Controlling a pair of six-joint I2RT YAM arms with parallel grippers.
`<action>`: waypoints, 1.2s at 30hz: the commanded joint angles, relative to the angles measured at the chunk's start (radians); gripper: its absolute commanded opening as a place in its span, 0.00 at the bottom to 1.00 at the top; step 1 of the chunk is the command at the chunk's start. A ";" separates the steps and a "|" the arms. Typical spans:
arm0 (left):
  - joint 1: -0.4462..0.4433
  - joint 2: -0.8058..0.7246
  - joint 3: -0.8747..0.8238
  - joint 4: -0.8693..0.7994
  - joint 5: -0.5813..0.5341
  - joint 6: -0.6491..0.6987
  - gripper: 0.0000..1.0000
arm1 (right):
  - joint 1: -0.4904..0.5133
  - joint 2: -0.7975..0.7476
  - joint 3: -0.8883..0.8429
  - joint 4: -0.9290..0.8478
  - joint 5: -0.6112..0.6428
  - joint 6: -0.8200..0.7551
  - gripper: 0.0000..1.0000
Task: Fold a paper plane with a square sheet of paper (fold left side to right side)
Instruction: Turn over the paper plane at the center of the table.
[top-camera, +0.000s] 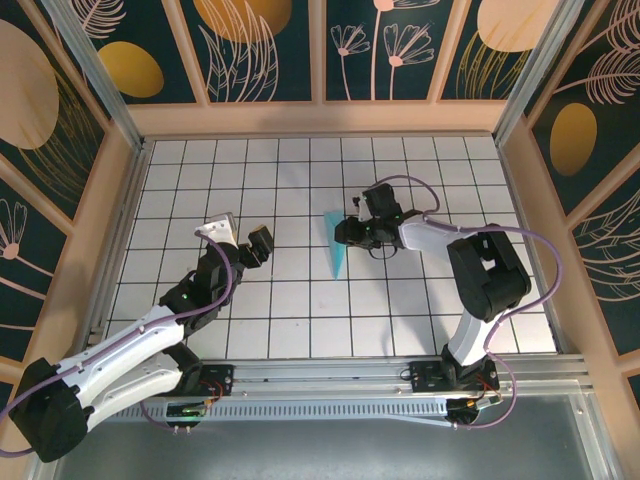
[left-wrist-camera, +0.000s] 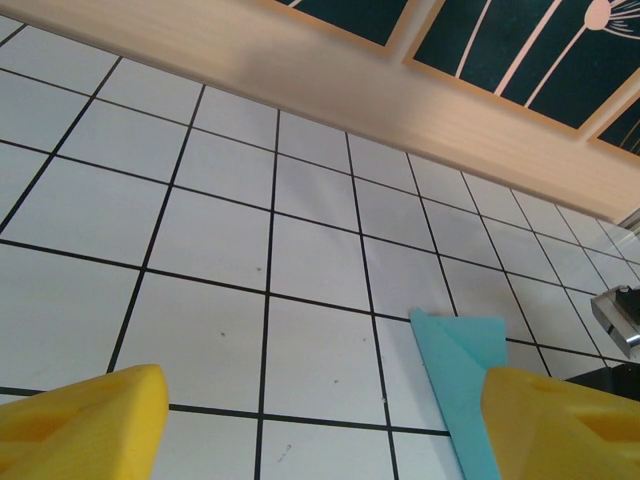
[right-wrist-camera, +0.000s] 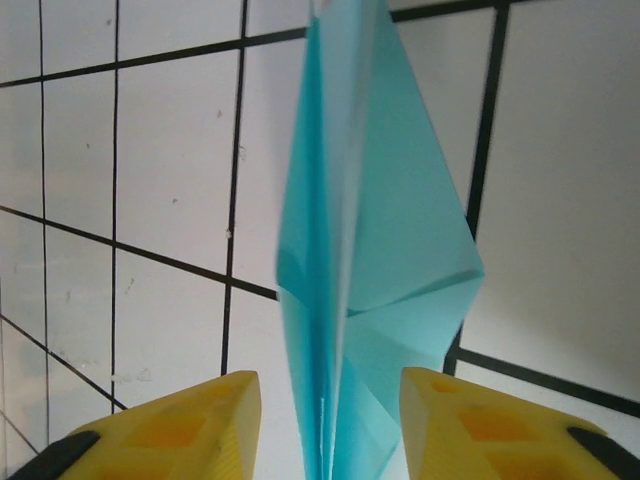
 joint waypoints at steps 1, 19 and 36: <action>0.008 0.008 0.029 0.039 -0.009 0.011 0.81 | -0.022 -0.008 -0.025 0.030 -0.074 0.001 0.34; 0.008 0.037 0.040 0.040 0.011 0.010 0.83 | -0.054 0.024 -0.086 0.111 -0.176 0.019 0.33; 0.007 0.031 0.043 0.032 0.008 0.013 0.84 | -0.054 0.061 -0.080 0.119 -0.174 0.025 0.32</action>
